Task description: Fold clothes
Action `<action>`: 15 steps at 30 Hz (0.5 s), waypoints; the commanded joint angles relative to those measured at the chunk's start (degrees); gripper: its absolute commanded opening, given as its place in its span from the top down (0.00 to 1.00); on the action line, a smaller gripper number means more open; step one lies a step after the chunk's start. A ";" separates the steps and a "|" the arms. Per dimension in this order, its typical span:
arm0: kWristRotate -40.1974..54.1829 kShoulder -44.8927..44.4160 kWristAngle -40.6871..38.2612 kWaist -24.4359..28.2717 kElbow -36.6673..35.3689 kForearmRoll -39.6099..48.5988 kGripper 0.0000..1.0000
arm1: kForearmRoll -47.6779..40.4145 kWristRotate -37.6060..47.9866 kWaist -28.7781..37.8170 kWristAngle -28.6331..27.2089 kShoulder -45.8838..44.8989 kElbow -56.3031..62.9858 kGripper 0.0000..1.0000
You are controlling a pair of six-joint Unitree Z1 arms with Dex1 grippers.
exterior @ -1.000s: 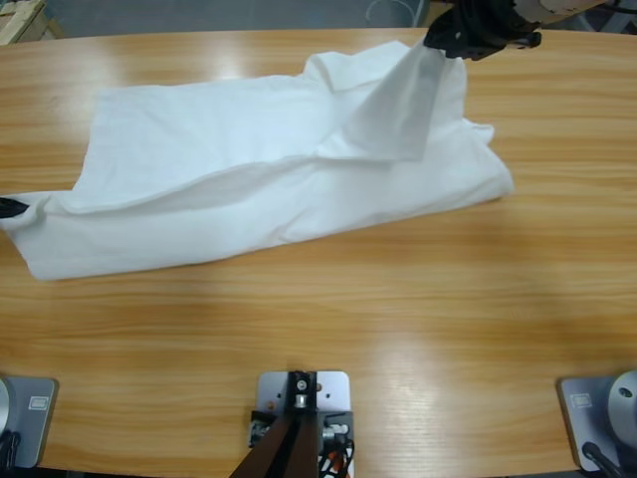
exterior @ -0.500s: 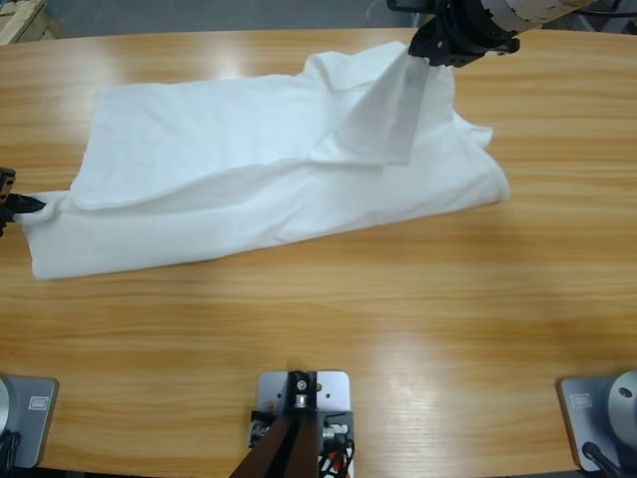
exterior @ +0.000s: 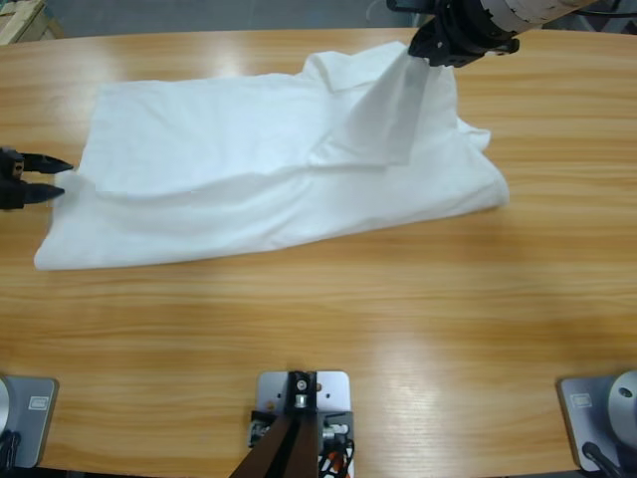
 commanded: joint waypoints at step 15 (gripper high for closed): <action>3.29 -8.13 0.76 -8.45 6.10 3.63 0.61 | 8.29 21.49 3.52 8.47 4.45 -0.87 1.00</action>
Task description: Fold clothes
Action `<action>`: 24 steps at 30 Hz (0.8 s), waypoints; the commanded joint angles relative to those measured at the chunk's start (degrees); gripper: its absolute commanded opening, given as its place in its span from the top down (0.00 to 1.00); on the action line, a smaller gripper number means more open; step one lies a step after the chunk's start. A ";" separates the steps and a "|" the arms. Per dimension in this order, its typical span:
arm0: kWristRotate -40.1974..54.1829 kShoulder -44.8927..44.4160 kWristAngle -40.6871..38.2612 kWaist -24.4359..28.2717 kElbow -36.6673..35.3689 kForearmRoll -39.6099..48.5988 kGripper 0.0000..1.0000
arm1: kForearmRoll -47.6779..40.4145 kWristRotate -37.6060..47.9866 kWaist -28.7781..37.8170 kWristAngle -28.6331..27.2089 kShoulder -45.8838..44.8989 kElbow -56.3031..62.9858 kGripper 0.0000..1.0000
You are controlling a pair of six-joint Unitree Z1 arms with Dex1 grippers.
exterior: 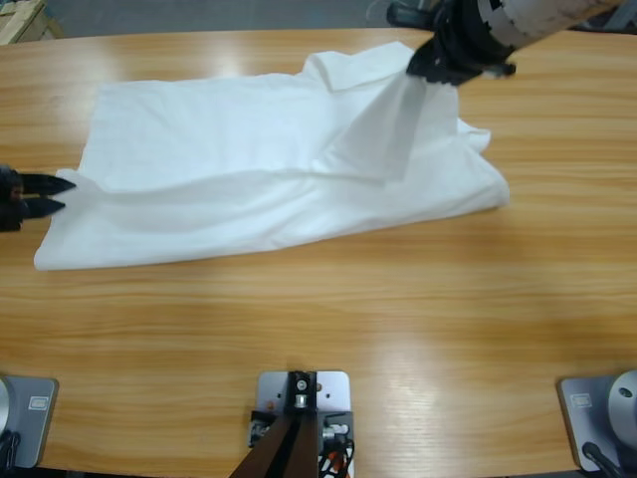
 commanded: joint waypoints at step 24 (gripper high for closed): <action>0.70 -5.56 -5.97 -1.23 5.00 0.44 0.60 | 17.82 -4.42 7.00 -17.56 1.37 -1.98 0.00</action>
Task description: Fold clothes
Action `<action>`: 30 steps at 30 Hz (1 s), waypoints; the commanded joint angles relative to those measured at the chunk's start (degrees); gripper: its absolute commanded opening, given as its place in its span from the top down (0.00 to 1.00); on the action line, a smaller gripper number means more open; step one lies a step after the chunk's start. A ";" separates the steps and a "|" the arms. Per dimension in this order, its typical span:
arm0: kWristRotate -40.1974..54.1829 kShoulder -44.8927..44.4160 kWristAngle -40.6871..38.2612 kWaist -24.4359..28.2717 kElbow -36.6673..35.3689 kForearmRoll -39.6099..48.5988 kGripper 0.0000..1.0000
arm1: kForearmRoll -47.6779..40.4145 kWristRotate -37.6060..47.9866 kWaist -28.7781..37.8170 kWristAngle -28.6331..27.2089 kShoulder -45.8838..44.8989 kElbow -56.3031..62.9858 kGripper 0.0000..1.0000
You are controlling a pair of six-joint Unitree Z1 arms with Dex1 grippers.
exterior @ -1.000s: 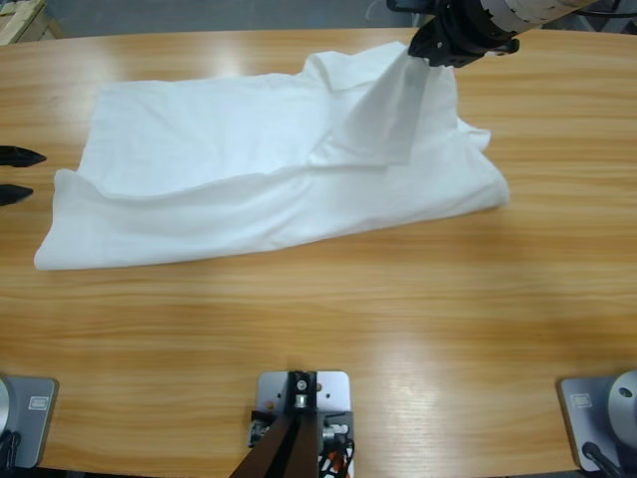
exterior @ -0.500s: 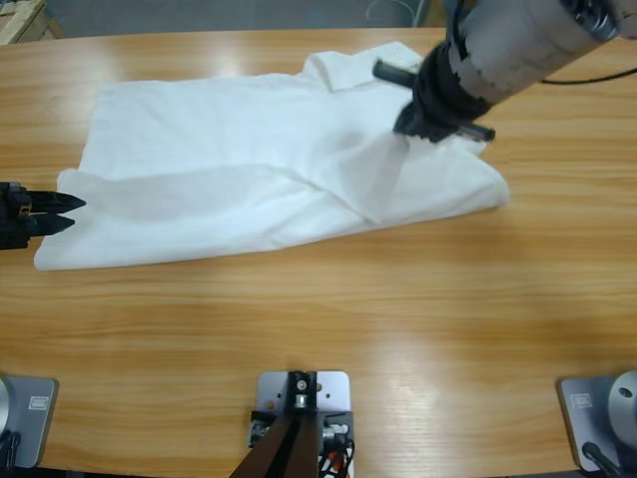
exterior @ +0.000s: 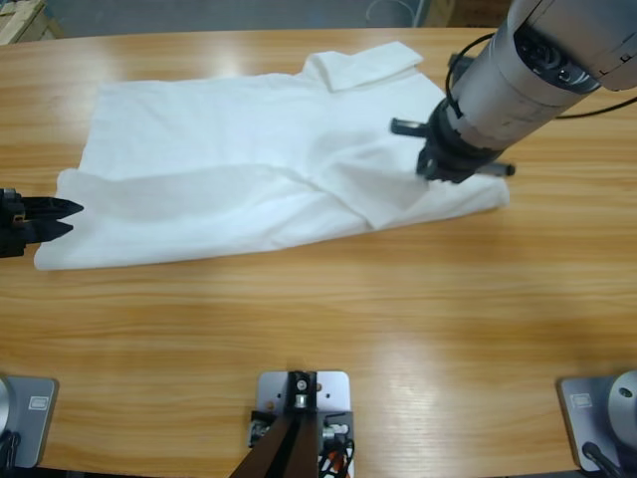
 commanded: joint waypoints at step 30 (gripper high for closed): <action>-0.35 -7.27 -6.41 -8.58 -4.51 8.16 0.58 | -26.26 -44.52 11.34 1.26 6.74 13.76 0.35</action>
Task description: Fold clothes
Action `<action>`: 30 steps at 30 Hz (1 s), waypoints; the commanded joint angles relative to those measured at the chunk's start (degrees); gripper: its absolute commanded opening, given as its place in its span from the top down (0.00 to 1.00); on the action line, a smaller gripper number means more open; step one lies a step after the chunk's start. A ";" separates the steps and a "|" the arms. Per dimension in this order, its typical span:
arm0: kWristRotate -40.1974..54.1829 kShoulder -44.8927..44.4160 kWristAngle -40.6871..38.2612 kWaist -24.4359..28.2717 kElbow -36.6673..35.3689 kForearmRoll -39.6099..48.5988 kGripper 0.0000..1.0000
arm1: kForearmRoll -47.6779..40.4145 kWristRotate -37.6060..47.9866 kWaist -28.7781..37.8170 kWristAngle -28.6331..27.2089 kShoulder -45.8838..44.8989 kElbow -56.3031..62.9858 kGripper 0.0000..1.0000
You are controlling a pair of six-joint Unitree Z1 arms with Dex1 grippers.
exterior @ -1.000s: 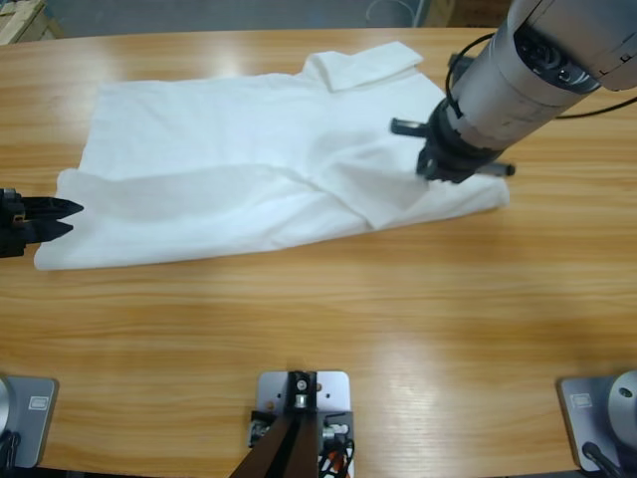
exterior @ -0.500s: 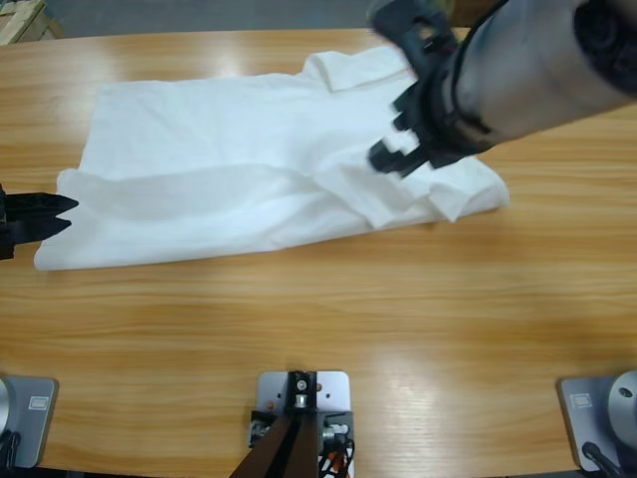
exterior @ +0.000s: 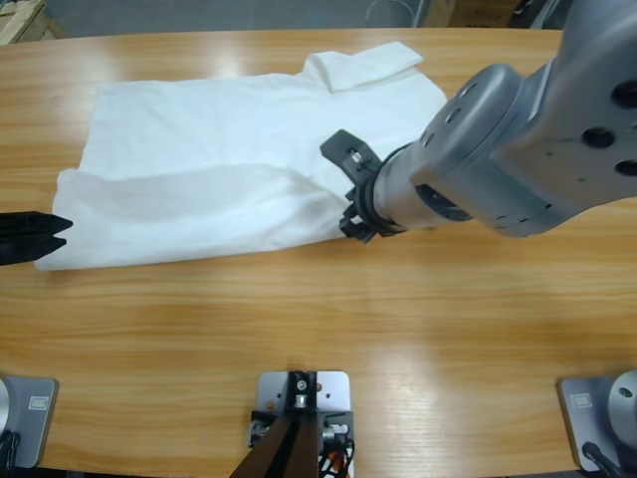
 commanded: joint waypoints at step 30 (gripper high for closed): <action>0.04 7.73 -1.54 -2.11 0.51 -0.72 0.57 | -0.90 -5.38 -3.13 -3.85 4.86 -0.85 1.00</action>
